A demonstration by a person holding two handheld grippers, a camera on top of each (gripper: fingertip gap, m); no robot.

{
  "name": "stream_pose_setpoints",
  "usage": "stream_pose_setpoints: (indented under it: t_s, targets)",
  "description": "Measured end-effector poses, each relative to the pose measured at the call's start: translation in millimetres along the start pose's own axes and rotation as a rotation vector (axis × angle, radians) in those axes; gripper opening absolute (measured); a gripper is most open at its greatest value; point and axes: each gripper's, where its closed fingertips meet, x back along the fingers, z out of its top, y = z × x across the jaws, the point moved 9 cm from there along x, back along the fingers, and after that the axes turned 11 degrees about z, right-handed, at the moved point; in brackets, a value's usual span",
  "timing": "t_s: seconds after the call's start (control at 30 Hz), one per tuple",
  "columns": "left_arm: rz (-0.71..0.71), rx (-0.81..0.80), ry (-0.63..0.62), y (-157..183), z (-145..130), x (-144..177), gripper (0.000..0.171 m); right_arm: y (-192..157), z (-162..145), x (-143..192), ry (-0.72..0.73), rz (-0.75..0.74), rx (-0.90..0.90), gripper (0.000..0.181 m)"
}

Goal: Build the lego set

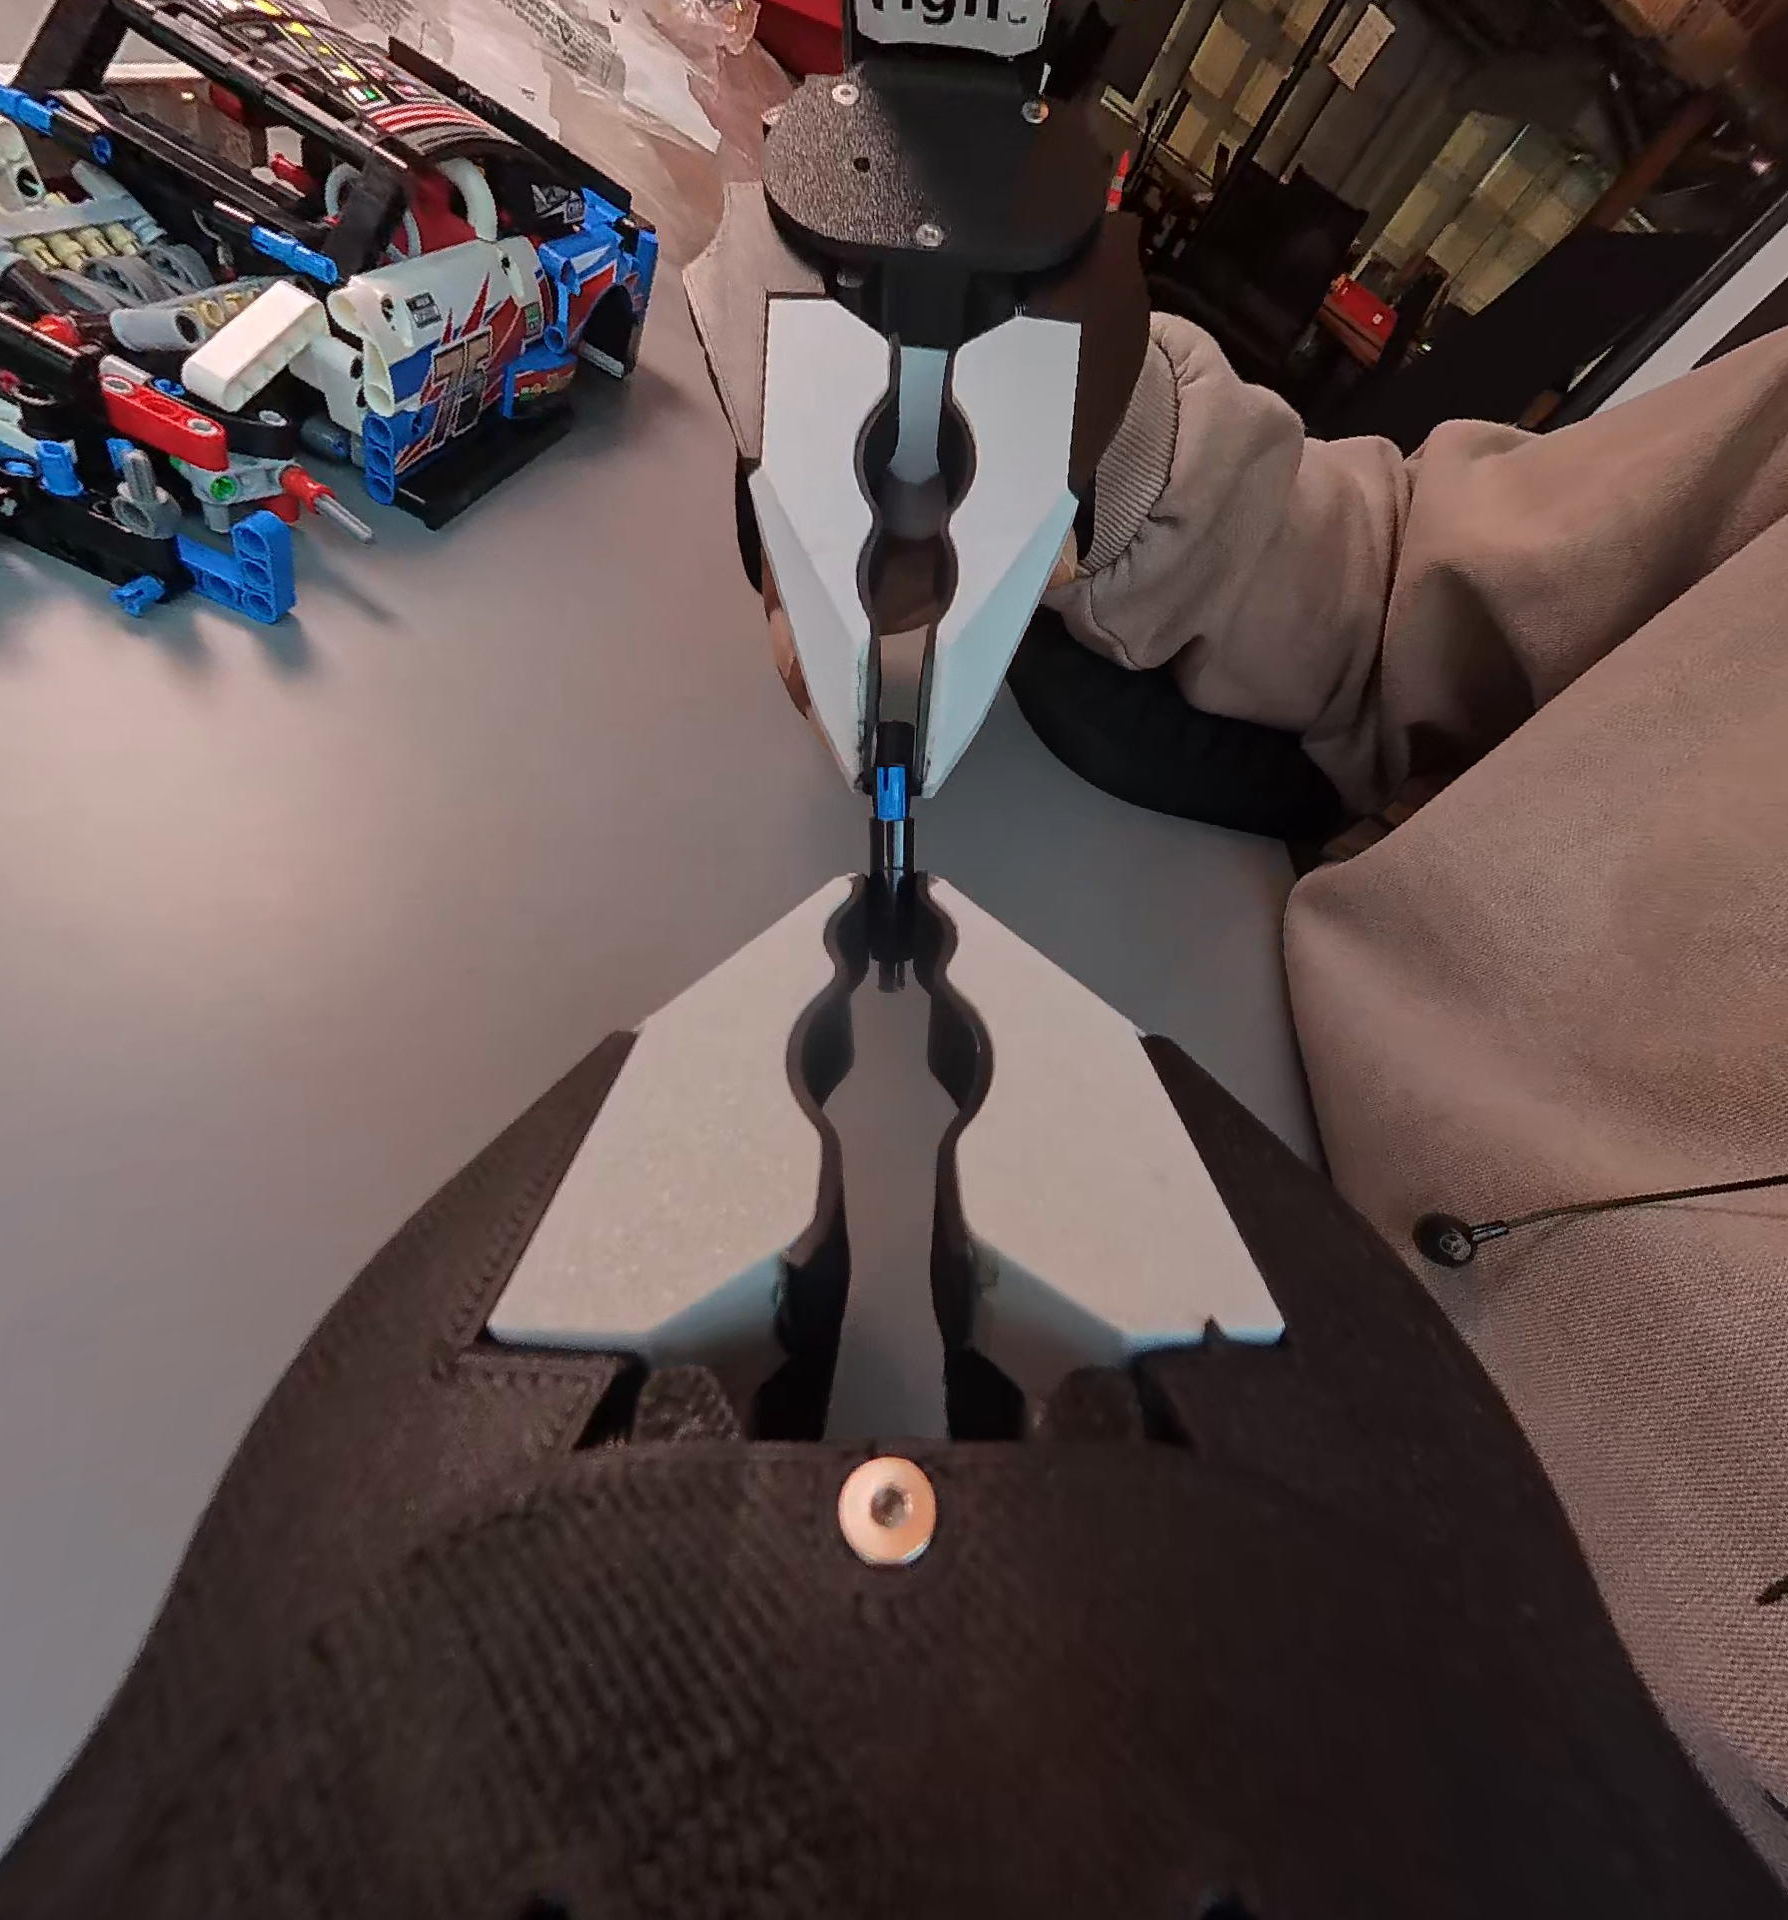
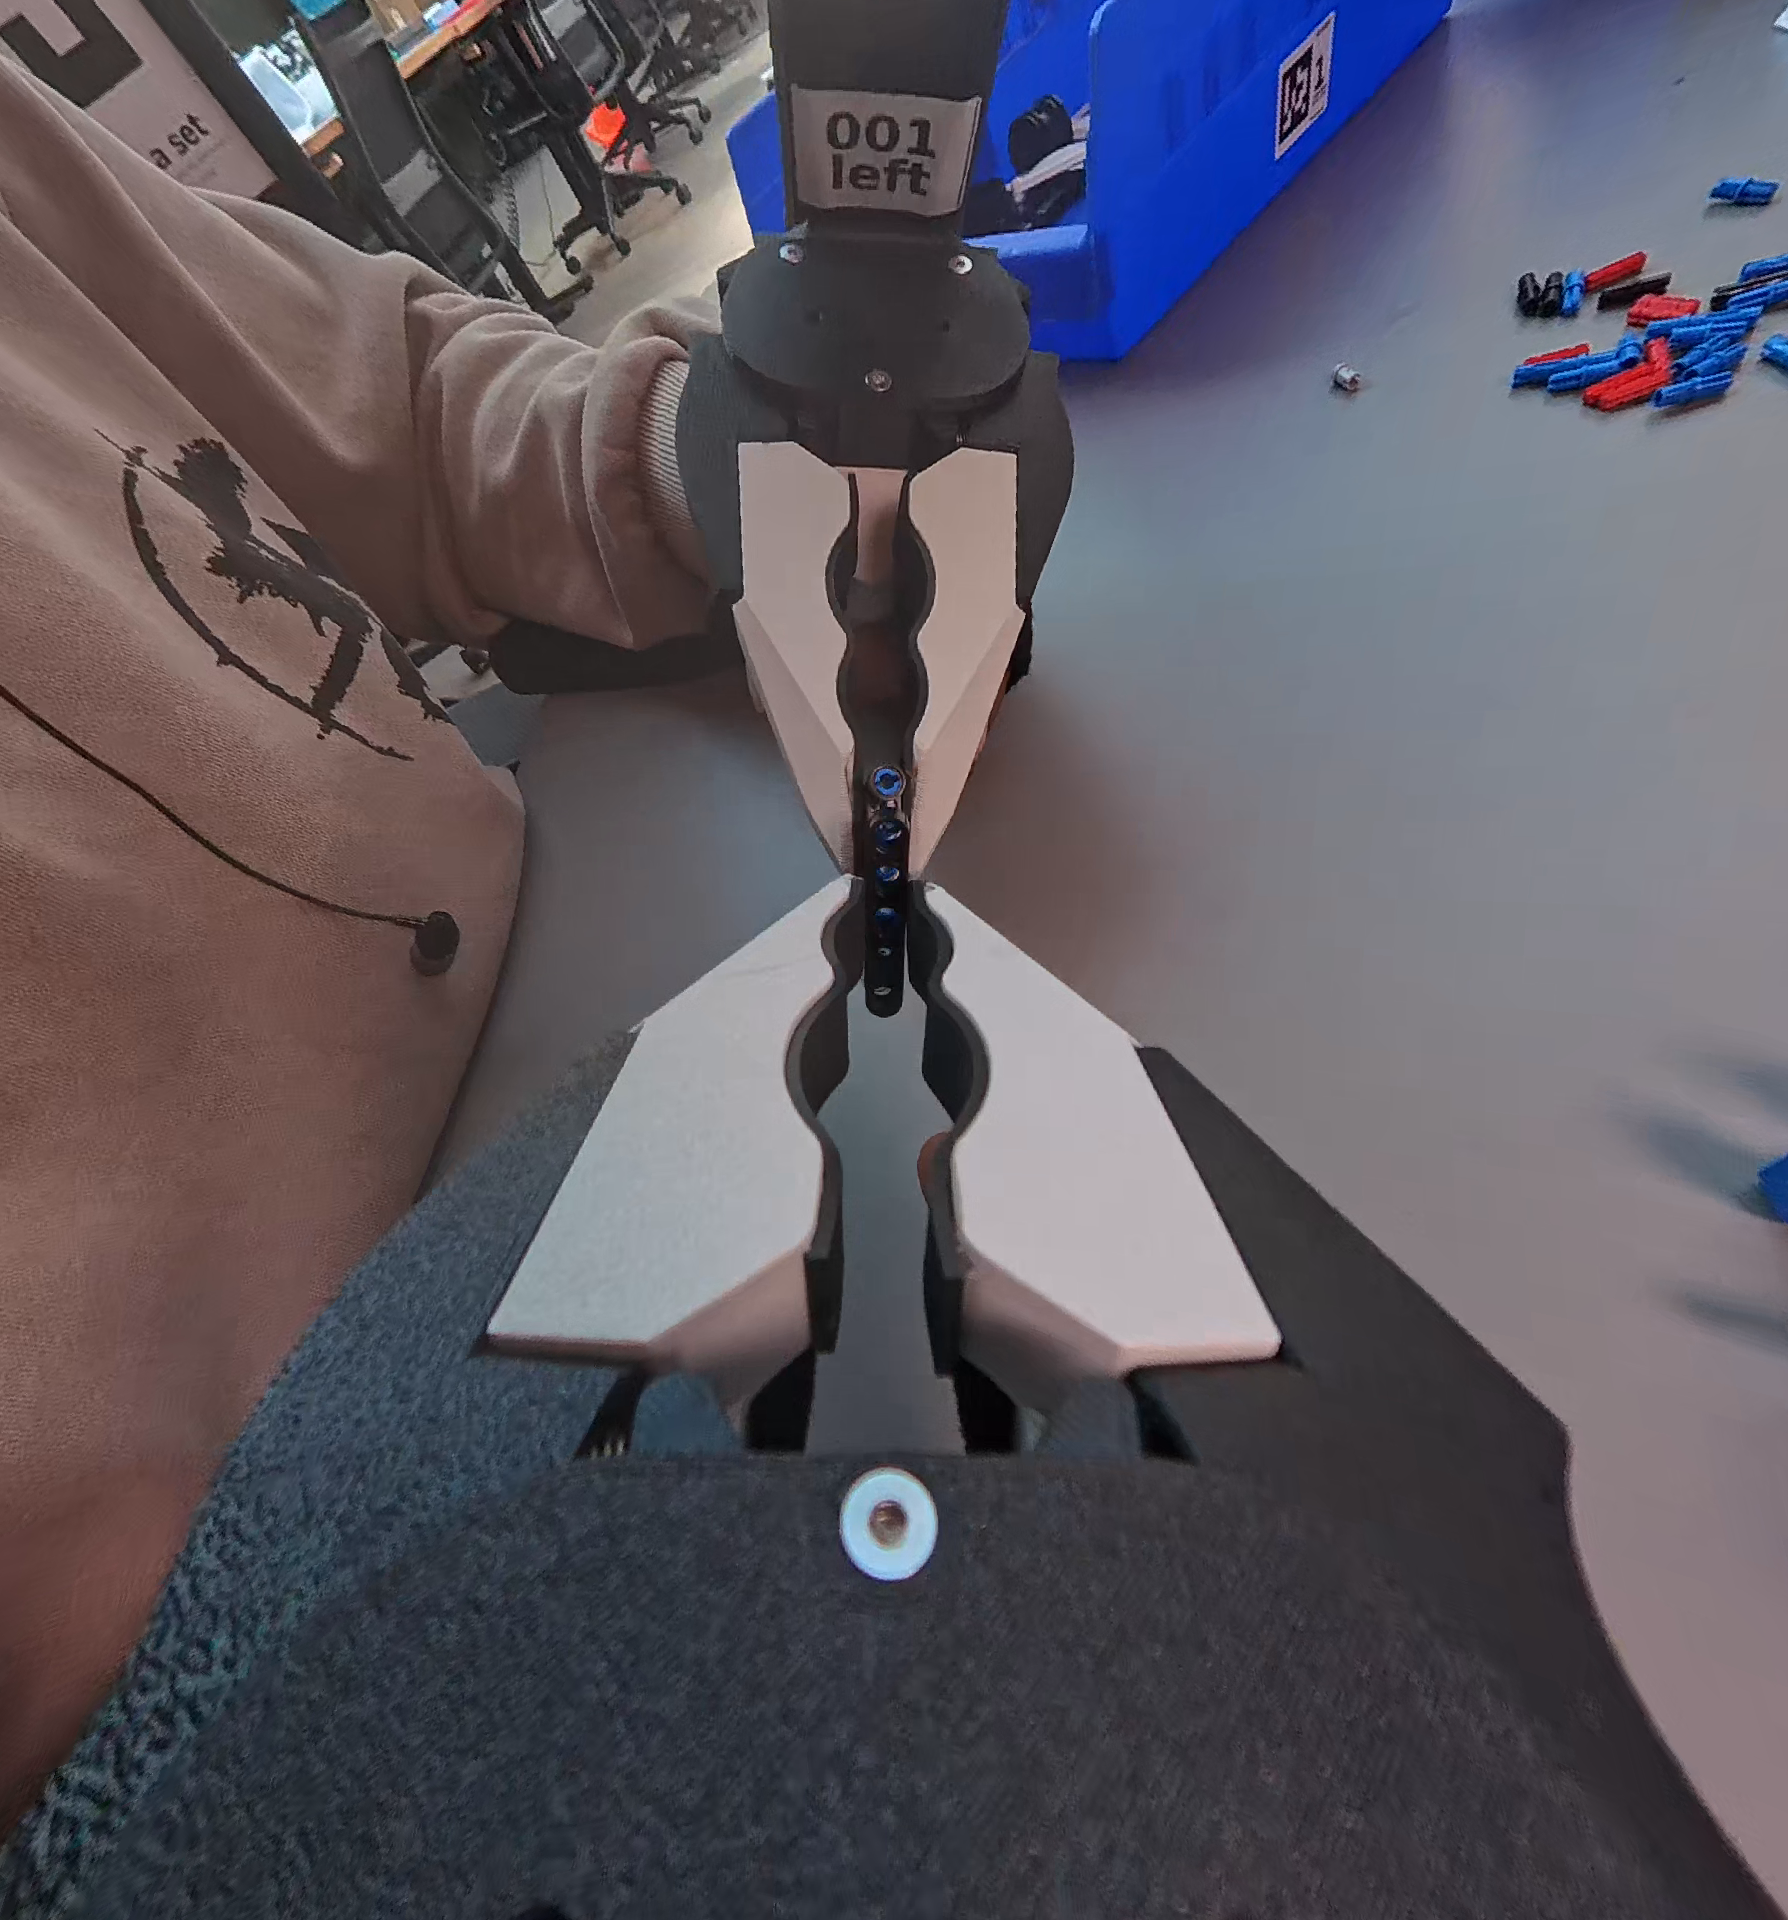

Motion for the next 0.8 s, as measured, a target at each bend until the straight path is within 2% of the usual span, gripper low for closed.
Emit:
stream_pose_setpoints:
  t_s: [0.27, 0.5, 0.8]
  targets:
    - [0.019, -0.014, -0.066, 1, -5, -5, 0.005, 1, -8, -5, -0.057, -0.013, -0.029, 0.005]
    - [0.038, -0.05, -0.087, 4, -6, -6, 0.006, 0, -11, -8, -0.044, -0.016, -0.033, 0.005]
    - [0.048, -0.111, -0.114, 10, -8, -10, 0.006, -4, -14, -12, -0.069, -0.008, 0.019, 0.005]
